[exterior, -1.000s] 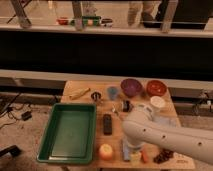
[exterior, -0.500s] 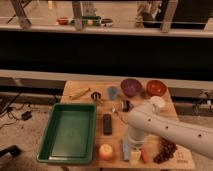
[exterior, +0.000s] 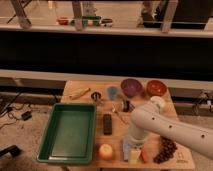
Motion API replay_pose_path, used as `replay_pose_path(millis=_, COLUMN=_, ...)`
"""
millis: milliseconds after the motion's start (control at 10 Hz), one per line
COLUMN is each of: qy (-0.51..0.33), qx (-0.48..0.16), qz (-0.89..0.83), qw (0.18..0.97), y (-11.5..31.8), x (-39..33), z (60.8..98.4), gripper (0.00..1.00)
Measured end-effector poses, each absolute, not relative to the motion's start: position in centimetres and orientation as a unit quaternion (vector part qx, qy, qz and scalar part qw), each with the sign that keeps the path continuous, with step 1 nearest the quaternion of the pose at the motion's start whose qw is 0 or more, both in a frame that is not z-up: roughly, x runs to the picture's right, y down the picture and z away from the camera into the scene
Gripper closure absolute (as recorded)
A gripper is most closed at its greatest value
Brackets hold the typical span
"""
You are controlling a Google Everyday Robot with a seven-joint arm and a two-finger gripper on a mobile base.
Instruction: Wipe table surface with sponge
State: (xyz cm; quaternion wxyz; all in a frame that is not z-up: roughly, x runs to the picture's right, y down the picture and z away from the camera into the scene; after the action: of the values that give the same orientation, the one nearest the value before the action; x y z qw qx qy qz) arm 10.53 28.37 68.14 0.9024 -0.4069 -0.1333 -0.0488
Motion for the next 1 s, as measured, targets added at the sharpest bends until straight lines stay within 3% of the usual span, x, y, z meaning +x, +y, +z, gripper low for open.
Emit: replay_pose_path(millis=1000, qy=-0.143, qx=-0.387, qz=-0.061, qw=0.909, y=28.87, x=9.95, z=68.21, gripper=0.20)
